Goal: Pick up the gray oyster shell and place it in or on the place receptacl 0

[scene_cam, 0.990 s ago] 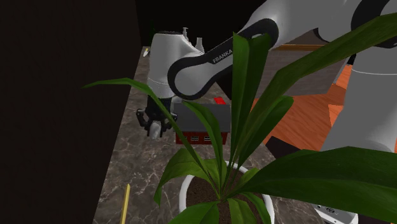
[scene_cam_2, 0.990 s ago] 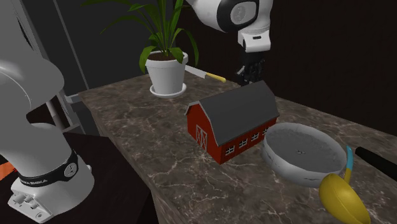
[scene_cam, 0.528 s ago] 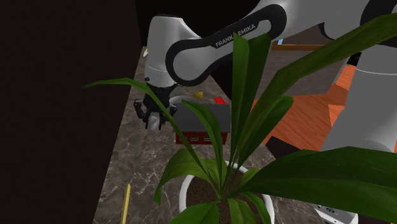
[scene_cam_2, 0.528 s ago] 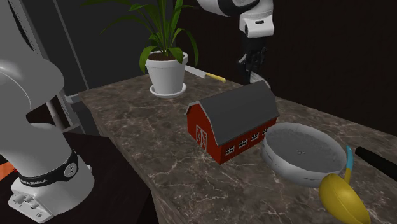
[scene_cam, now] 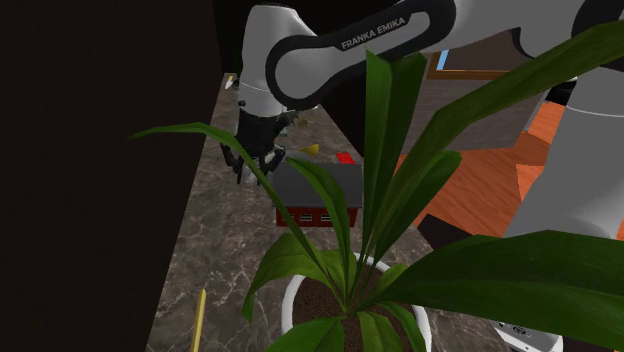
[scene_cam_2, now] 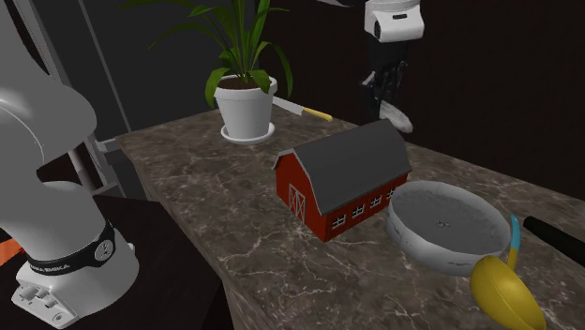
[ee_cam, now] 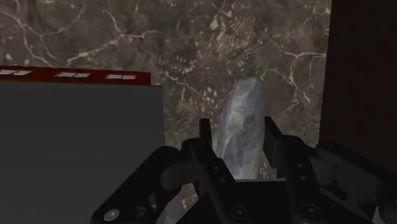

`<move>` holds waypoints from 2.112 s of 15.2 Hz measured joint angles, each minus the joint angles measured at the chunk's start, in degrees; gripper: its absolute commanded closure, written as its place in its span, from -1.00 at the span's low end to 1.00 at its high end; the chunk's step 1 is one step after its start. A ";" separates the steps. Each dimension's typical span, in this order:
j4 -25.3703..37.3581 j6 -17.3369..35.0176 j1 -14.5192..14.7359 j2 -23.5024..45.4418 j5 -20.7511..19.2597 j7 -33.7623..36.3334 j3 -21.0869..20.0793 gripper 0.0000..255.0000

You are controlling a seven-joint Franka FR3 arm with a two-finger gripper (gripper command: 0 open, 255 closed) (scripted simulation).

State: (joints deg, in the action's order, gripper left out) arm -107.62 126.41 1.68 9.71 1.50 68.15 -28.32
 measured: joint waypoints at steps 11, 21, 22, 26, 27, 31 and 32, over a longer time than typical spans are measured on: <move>-1.44 3.93 -8.68 -3.03 5.12 -16.16 4.45 1.00; -1.12 0.70 -12.81 1.34 4.86 -22.94 7.48 1.00; -1.35 1.33 -12.69 1.85 4.66 -22.82 7.49 1.00; -2.95 3.76 -12.75 2.72 4.48 -23.18 7.65 1.00; -3.43 4.48 -12.68 3.12 4.42 -23.21 7.63 1.00; -4.01 5.54 -12.60 3.98 4.21 -23.22 7.72 1.00; -4.03 5.58 -12.60 3.99 4.21 -23.23 7.72 1.00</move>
State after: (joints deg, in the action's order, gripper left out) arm -111.65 131.99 -10.92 13.70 5.71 44.92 -20.60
